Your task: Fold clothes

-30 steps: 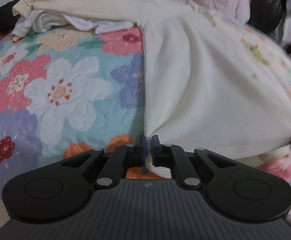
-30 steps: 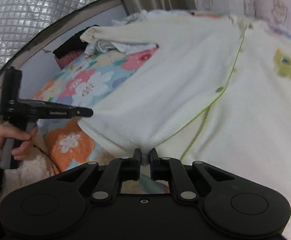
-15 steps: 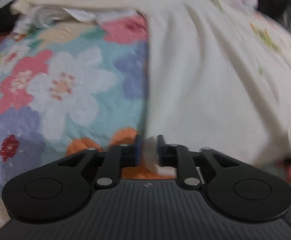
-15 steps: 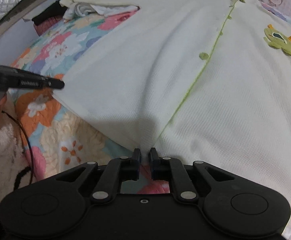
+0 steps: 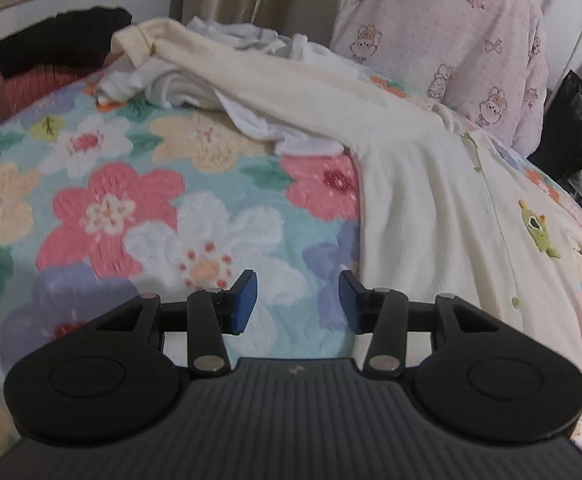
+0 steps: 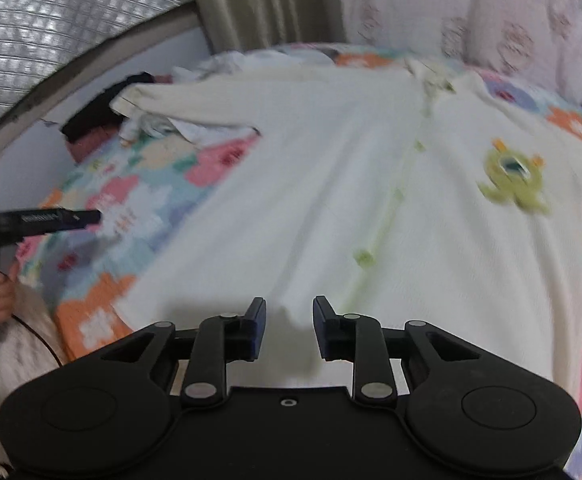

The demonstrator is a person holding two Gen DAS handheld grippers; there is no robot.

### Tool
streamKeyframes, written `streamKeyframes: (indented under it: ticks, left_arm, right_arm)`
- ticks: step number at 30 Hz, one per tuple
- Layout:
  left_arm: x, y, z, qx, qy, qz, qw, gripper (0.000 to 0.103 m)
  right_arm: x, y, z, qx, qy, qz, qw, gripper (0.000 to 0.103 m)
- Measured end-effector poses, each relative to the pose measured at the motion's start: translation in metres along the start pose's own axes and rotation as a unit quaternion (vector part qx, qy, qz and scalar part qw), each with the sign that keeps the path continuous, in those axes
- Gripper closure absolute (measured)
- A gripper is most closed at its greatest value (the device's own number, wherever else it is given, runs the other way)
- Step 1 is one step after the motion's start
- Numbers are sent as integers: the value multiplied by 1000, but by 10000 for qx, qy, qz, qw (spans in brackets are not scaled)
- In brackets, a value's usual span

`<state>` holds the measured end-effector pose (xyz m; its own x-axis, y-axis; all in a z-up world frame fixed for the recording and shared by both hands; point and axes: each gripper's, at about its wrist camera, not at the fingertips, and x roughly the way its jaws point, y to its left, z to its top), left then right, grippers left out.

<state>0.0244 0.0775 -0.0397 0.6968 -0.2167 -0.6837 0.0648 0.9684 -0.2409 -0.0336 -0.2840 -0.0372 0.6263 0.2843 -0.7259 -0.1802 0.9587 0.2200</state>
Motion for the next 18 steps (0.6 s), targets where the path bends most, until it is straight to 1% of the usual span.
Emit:
streamKeyframes:
  ticks: [1,3,5,7,9,13,15,18]
  left_arm:
    - [-2,3,7,7,-61,-43,10000,55]
    - [-5,9,20,-115,-190,-79,9997,52]
    - [-4,20,39,-244,-354,-90,9990,51]
    - [1,31,54,-368,-468,-52,9982,48]
    - [8,44,71,-490,-564,-14,9972,48]
    - [31,71,110,-337,-745,344,9961,48]
    - [42,89,128,-326,-879,460,9945,47]
    - [59,122,152,-561,-1110,673,9900,46]
  right_arm:
    - [3,6,9,-110,-43,14,9999,67]
    - [9,21,27,-363,-111,-34,9993,58]
    - [16,36,47,-662,-179,-109,9976,56]
    - [20,46,67,-863,-201,-176,9959,55]
    - [24,55,86,-1021,-175,-198,9944,54]
    - [31,68,120,-1364,-104,-343,9900,50]
    - [38,69,131,-1405,-31,-407,9892,48]
    - [55,68,144,-1419,130,-387,9890,48]
